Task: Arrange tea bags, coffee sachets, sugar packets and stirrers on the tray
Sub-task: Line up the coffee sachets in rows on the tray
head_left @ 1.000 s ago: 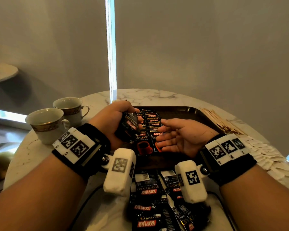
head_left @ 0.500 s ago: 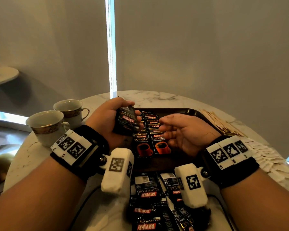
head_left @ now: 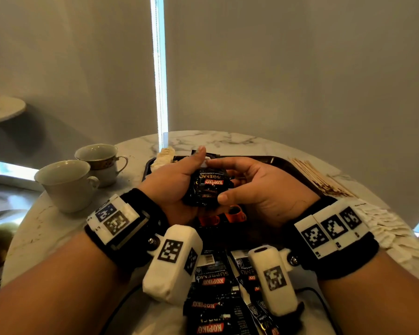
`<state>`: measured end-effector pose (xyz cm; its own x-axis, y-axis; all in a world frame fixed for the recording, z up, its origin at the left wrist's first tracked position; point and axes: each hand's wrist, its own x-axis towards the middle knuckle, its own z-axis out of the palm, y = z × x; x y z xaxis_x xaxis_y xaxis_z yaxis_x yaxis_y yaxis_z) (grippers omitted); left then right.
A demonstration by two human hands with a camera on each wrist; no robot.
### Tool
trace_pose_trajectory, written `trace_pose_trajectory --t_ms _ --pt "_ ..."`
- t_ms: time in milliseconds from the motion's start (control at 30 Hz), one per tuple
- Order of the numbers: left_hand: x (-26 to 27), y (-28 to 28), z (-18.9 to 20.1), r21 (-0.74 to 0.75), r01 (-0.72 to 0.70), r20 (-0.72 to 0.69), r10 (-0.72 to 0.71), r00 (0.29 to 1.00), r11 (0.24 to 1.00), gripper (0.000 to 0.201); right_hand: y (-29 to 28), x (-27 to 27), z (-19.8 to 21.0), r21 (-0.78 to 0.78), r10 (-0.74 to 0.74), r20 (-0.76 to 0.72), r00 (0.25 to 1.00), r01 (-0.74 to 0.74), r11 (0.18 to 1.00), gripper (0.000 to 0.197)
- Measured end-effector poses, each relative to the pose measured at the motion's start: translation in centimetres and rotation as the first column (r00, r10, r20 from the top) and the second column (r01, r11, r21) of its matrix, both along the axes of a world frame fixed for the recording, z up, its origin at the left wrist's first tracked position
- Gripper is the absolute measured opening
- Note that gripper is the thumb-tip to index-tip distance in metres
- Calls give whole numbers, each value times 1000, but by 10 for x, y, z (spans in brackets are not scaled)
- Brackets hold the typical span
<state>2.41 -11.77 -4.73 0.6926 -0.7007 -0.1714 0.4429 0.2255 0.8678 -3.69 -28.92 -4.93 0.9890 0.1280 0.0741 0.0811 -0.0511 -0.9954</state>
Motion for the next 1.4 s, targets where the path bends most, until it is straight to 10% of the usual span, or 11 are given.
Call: trace_pose_trajectory --t_ms 333,800,1000,1400 --pt "5 5 1 -116 -66 -88 56 995 991 65 -3 -2 2 -33 -59 16 998 60 998 59" --pt "15 7 -1 -113 -97 -36 93 995 989 25 0 1 2 -24 -218 170 961 225 974 19" --pt "18 8 -6 -99 -121 1 121 993 988 31 3 -2 11 -27 -459 226 859 477 879 30" --pt "9 4 -11 -2 3 122 -3 993 1000 52 6 -5 9 -128 -387 155 909 407 904 14"
